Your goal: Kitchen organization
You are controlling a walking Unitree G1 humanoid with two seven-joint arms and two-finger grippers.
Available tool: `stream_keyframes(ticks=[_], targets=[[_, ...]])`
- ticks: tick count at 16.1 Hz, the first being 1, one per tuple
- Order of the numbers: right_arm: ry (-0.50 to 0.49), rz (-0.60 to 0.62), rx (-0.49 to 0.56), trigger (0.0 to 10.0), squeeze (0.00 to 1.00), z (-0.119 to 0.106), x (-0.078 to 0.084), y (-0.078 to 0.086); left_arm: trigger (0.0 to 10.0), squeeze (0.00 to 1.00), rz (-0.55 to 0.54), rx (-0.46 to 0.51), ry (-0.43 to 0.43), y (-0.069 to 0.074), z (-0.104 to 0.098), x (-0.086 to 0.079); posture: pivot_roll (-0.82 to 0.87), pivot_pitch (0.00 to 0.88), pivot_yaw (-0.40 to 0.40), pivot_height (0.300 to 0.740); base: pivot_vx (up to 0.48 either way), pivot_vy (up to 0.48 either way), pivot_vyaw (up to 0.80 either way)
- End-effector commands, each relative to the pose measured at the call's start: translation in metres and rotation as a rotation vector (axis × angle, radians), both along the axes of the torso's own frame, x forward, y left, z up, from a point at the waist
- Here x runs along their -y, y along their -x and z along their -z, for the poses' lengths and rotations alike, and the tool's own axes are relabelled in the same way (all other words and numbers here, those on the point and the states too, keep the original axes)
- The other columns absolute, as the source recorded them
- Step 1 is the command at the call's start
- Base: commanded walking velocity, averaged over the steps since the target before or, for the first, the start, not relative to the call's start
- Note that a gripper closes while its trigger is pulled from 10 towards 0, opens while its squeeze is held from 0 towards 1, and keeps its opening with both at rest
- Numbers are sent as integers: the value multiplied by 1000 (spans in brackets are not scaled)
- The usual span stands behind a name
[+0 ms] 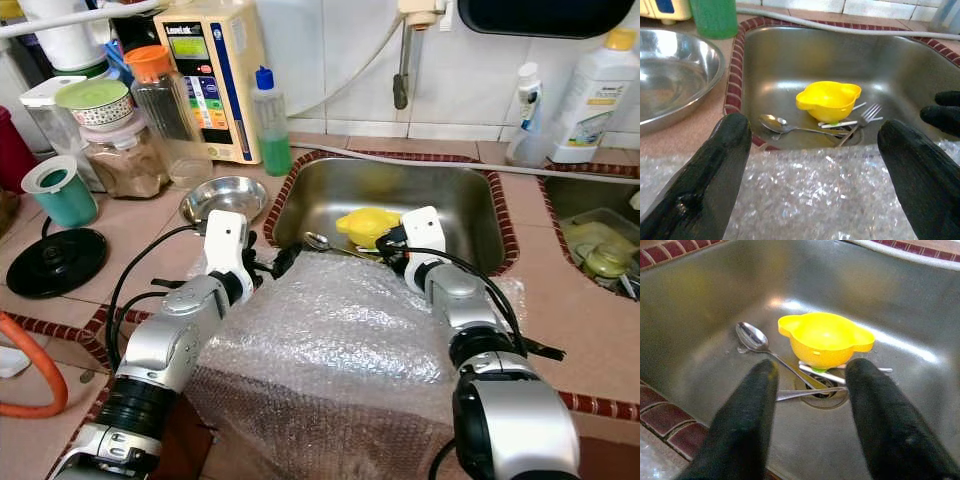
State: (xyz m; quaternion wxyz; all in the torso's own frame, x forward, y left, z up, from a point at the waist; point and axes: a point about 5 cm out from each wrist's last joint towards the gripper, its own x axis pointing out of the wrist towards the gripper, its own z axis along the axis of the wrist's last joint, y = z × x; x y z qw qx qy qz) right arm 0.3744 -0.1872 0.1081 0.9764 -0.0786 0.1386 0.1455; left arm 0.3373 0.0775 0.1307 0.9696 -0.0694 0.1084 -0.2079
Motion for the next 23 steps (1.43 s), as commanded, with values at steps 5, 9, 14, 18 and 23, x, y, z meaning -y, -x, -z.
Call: stream_keyframes(ticks=[5, 9, 14, 18, 23], targets=[[-193, -155, 167, 10000, 1000, -14, -37, 12, 10000, 1000, -275, 33, 67, -21, -17, -40, -32, 0, 120, 740, 0, 0, 0], [-164, -103, 268, 10000, 1000, -18, -44, 35, 10000, 0, -307, 76, 73, -18, -19, -49, -48, 0, 125, 740, 0, 0, 0], [-151, 87, 375, 10000, 0, -34, -26, 58, 10000, 0, -316, 71, 79, -8, -7, -51, -84, 0, 136, 740, 0, 0, 0], [-124, 135, 372, 10000, 0, -45, -17, 68, 10000, 0, -267, 45, 104, 3, 2, -35, -98, 0, 131, 740, 0, 0, -561], [-107, 109, 375, 10000, 0, -51, -22, 69, 10000, 0, -257, 92, 122, 4, -4, -37, -91, 0, 114, 740, 0, 0, -289]])
